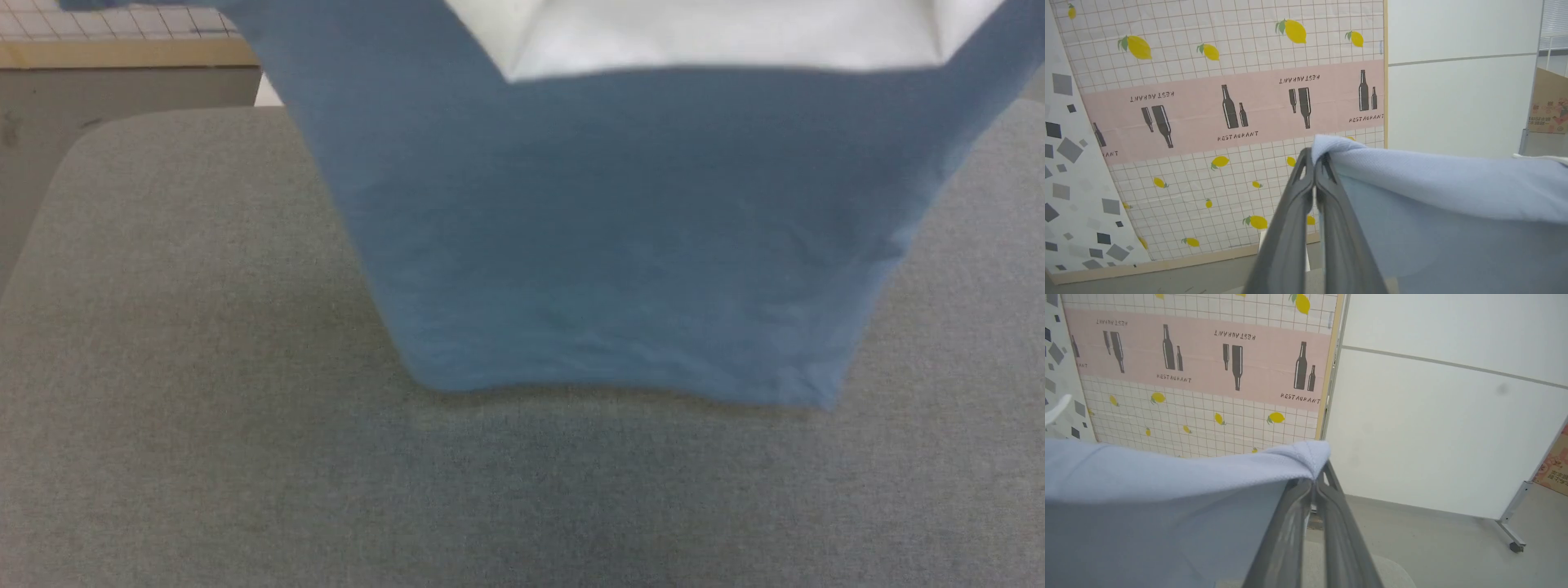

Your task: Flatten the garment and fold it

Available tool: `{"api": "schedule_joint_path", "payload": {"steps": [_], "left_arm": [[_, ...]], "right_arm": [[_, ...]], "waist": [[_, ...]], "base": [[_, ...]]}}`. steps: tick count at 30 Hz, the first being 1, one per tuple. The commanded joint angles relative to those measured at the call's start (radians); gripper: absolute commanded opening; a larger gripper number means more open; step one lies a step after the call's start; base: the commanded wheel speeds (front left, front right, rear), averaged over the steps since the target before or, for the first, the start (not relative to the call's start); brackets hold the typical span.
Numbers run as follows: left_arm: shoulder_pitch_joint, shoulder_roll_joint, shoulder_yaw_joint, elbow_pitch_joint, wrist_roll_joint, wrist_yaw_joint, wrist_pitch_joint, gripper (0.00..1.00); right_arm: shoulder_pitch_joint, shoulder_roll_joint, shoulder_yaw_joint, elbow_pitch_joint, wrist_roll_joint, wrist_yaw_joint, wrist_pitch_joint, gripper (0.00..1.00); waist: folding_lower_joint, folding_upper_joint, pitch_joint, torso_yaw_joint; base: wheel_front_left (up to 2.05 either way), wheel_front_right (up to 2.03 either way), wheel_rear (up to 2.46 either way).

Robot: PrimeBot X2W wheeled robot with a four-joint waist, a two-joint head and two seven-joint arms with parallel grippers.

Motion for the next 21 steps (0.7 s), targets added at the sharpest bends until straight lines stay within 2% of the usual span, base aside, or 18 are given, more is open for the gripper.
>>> {"api": "schedule_joint_path", "payload": {"steps": [1,7,12,16,21], "left_arm": [[-0.048,0.007,0.003,0.022,0.003,-0.018,0.012,0.00],[-0.238,-0.009,-0.021,0.177,0.025,-0.123,0.069,0.00],[-0.420,-0.040,-0.070,0.331,0.102,-0.215,0.098,0.00],[-0.578,-0.088,-0.097,0.461,0.168,-0.274,0.090,0.00],[-0.783,-0.163,-0.120,0.632,0.252,-0.326,0.043,0.00]], "right_arm": [[-0.051,-0.012,0.015,0.019,0.017,-0.002,0.003,0.00],[-0.259,-0.048,0.115,0.134,0.062,-0.002,-0.004,0.00],[-0.444,-0.081,0.232,0.250,0.016,-0.002,-0.061,0.00],[-0.611,-0.063,0.287,0.381,-0.027,-0.002,-0.135,0.00],[-0.820,-0.029,0.356,0.534,-0.076,-0.002,-0.224,0.00]], "waist": [[0.0000,-0.0001,0.035,-0.006],[0.0000,-0.0001,0.140,-0.020],[0.0000,-0.0001,0.262,-0.034],[0.0000,-0.0001,0.347,-0.041],[0.0000,-0.0001,0.439,-0.043]], "base": [[0.00,0.00,0.00],[0.00,0.00,0.00],[0.00,0.00,0.00],[0.00,0.00,0.00],[0.00,0.00,0.00]]}}
